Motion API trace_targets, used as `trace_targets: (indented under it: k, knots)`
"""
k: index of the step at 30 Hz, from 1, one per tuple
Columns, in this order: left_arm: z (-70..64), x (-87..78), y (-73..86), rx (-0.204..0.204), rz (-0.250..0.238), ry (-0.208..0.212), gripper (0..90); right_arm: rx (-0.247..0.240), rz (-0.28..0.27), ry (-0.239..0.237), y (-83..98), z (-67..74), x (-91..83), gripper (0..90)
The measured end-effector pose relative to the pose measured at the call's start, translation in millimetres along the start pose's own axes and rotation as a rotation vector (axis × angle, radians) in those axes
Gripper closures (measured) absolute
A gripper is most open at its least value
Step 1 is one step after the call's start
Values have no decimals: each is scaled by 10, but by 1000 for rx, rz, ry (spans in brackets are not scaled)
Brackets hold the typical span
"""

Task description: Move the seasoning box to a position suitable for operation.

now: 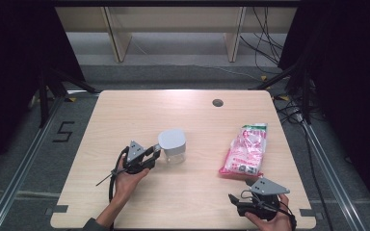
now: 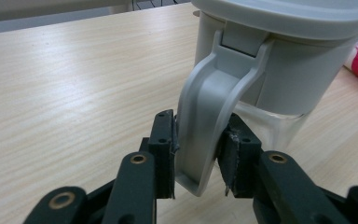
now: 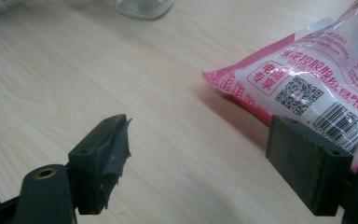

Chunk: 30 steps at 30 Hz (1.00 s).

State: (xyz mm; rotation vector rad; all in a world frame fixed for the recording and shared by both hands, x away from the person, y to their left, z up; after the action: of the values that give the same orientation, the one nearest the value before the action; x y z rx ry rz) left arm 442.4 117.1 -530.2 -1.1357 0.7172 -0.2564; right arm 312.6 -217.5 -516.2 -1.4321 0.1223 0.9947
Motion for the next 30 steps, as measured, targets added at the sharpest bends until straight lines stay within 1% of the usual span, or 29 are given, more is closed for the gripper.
trace_targets:
  k: [2, 3, 4, 5, 6, 7, 8, 9, 10, 11, 12, 13, 14, 15, 16, 17, 18, 19, 21, 22, 23, 24, 25, 26, 27, 28, 29, 30]
  knots:
    - [1, 16, -4, 1, -7, -1, 687, -1, -1, -2, -1, 2, 0, 222]
    - [-12, 21, -6, -9, -7, -4, 690, -1, -1, -1, -1, 2, 1, 222]
    - [1, 22, -7, 24, -5, -6, 692, 2, 2, -3, 2, 7, 1, 222]
    - [-2, 25, -10, 36, -8, -2, 694, 5, 1, -2, 3, 15, -1, 222]
    - [-18, 30, -11, 20, -11, 1, 695, 13, 10, -4, 9, 24, -5, 222]
    - [-10, 34, -14, 41, -13, 3, 695, -11, 0, -14, -7, 9, 5, 222]
    - [-28, 40, -17, 27, -15, 5, 696, -17, -5, -9, -11, 7, 5, 222]
    - [-43, 45, -24, 23, -14, 12, 696, -24, -13, -8, -15, 4, 11, 222]
    - [-52, 48, -29, 26, -13, 16, 696, -24, -12, -9, -15, 5, 11, 222]
    - [-46, 49, -32, 48, -10, 16, 697, -17, -8, -10, -10, 9, 11, 222]
    - [-59, 59, -37, 47, -19, 21, 697, -12, -3, -11, -7, 12, 11, 222]
    - [-79, 62, -37, 28, -17, 25, 697, -12, -2, -11, -7, 11, 10, 222]
    - [-76, 69, -40, 40, -20, 31, 697, -13, -2, -12, -7, 12, 10, 222]
    - [-93, 80, -47, 29, -29, 41, 697, -16, -7, -10, -10, 10, 10, 222]
    - [-102, 83, -49, 27, -26, 48, 697, -26, -15, -10, -17, 5, 13, 222]
    - [-108, 84, -52, 27, -22, 48, 696, -23, -12, -8, -14, 6, 14, 222]
    - [-112, 94, -59, 39, -25, 58, 696, -23, -11, -9, -14, 7, 14, 222]
    - [-131, 107, -69, 36, -30, 71, 697, -23, -11, -9, -14, 7, 14, 222]
    - [-157, 123, -86, 47, -29, 85, 697, -27, -8, -12, -17, 7, 12, 222]
    - [-172, 130, -93, 48, -30, 87, 696, -27, -8, -13, -17, 8, 12, 222]
    - [-187, 136, -99, 49, -31, 94, 697, -12, -4, -15, -9, 18, 11, 222]
    - [-197, 142, -106, 57, -36, 101, 697, -16, -5, -13, -11, 15, 12, 222]
    - [-197, 139, -107, 70, -29, 99, 697, -23, -6, -12, -13, 9, 9, 222]
    - [-209, 140, -108, 59, -31, 101, 697, -22, -3, -13, -12, 9, 8, 222]
    - [-195, 145, -114, 90, -38, 106, 697, -22, -4, -13, -12, 9, 8, 222]
    - [-214, 145, -111, 65, -36, 109, 697, -23, -3, -13, -12, 9, 8, 222]
    - [-219, 146, -113, 66, -37, 114, 698, -24, -3, -13, -12, 9, 9, 222]
    - [-226, 145, -114, 67, -37, 116, 697, -13, -1, -19, -9, 19, 12, 222]
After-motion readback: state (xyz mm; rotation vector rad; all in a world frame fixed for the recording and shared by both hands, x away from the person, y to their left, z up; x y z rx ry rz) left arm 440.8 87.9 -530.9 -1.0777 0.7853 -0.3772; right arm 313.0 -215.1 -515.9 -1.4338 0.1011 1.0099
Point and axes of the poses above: each handheld gripper's, and its own axes: x roughly forward along the jaws, y roughly out of its underside, z roughly to its left, the point moved 6 cm from there along x, roughly forward along the jaws, and after that the axes turned 15 degrees about x, right-handed, at the moved point
